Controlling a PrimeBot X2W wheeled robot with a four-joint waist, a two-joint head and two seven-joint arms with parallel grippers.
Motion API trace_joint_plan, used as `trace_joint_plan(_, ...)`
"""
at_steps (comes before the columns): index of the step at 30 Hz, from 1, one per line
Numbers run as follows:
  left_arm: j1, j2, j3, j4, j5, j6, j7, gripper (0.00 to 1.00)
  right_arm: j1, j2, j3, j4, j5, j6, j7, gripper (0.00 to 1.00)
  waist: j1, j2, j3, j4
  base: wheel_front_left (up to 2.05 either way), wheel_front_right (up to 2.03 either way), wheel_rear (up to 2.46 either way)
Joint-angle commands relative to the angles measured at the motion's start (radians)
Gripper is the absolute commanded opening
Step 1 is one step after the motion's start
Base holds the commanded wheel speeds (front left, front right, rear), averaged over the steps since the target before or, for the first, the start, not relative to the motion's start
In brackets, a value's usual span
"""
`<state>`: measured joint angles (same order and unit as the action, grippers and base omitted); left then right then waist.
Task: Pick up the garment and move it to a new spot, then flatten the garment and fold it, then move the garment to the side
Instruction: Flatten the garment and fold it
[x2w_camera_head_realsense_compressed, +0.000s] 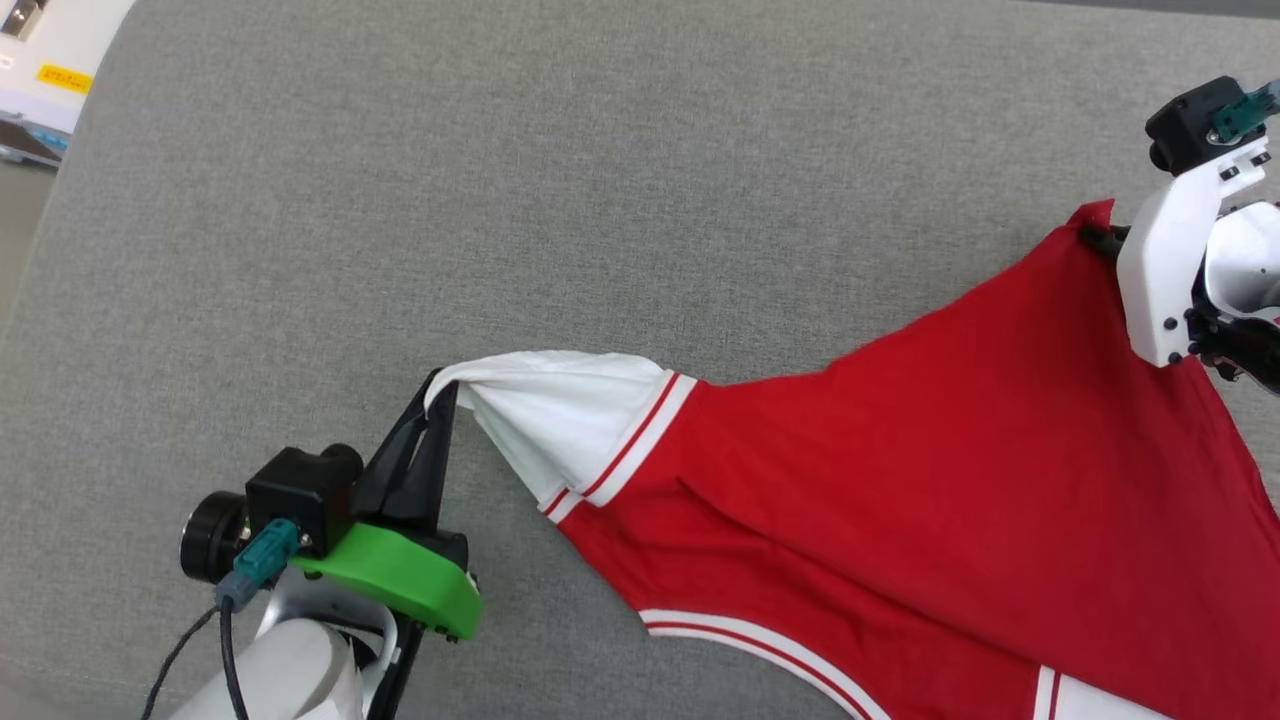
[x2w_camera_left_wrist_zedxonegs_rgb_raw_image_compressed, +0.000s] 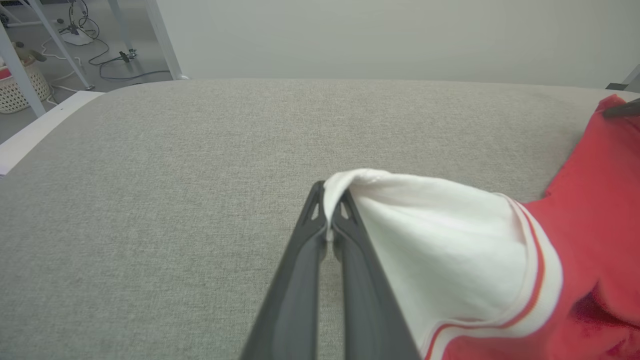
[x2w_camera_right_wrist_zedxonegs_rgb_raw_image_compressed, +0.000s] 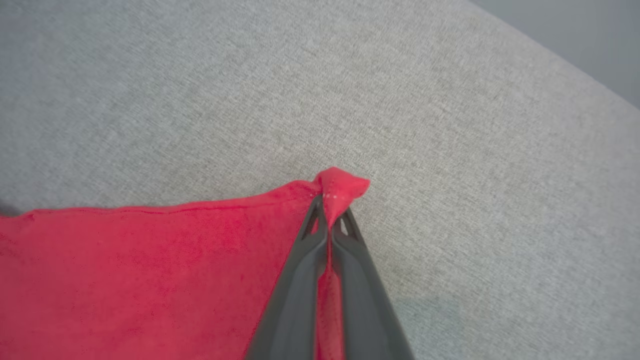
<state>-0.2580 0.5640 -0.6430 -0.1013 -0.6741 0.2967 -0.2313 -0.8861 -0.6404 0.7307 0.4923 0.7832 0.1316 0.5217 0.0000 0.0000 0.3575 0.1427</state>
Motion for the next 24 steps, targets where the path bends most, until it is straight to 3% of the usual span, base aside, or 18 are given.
trace_joint_plan(1,-0.033,0.019,0.007,-0.001,0.009,-0.008,0.005,0.0,-0.022,-0.012,0.001,-0.014,0.013,-0.001,-0.043,0.0,0.0,0.0,-0.057,-0.019,0.0,0.0,0.0)
trace_joint_plan(7,-0.132,0.073,0.042,-0.037,0.026,-0.032,0.036,0.0,-0.021,-0.053,-0.039,-0.126,0.069,-0.001,-0.212,0.0,0.0,0.0,-0.125,-0.046,0.0,0.0,0.0)
trace_joint_plan(15,-0.339,0.132,0.088,-0.106,0.049,-0.076,0.122,0.0,-0.015,-0.073,-0.164,-0.251,0.069,-0.001,-0.353,0.0,0.0,0.0,-0.168,-0.088,0.0,0.0,0.0)
trace_joint_plan(24,-0.694,0.116,0.093,-0.068,0.086,-0.187,0.227,0.0,-0.048,-0.027,-0.337,-0.376,-0.025,-0.001,-0.346,0.0,0.0,0.0,-0.143,-0.126,0.0,0.0,0.0)
